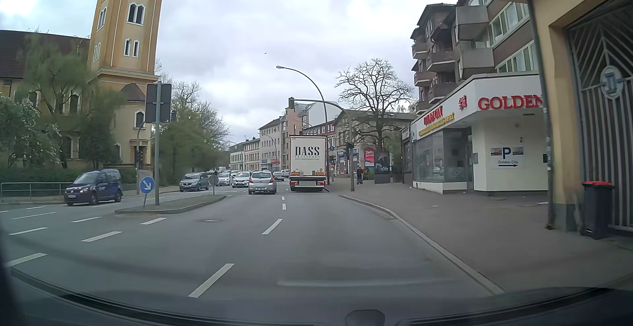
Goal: Follow the waypoints while adhering to traffic rules and regulations
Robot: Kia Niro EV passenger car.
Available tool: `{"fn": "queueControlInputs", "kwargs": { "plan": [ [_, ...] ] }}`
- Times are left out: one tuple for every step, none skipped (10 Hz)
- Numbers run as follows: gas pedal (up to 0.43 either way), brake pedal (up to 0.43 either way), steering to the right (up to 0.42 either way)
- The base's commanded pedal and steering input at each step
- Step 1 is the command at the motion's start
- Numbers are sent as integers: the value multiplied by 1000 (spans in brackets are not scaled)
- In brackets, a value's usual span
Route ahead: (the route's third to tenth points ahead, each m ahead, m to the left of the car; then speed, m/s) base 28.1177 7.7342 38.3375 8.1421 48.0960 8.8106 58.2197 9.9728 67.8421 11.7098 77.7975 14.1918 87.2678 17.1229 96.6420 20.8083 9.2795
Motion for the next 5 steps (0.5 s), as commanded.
{"fn": "queueControlInputs", "kwargs": {
  "plan": [
    [177,0,-29],
    [177,0,-30],
    [177,0,-30],
    [177,0,-30],
    [177,0,-31]
  ]
}}
